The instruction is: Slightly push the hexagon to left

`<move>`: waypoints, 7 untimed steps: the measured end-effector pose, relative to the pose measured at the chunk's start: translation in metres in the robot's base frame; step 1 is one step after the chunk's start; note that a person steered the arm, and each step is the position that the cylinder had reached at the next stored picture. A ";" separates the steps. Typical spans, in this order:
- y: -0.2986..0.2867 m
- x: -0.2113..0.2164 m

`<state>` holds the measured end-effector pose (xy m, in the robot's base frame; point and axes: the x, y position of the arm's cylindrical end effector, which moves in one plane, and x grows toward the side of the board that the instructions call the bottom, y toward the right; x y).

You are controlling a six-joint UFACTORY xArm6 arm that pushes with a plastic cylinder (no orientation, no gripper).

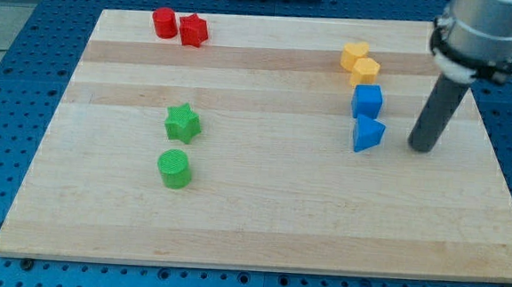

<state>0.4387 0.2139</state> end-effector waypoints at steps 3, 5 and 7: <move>0.019 -0.152; -0.002 -0.149; -0.022 -0.141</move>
<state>0.2976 0.1919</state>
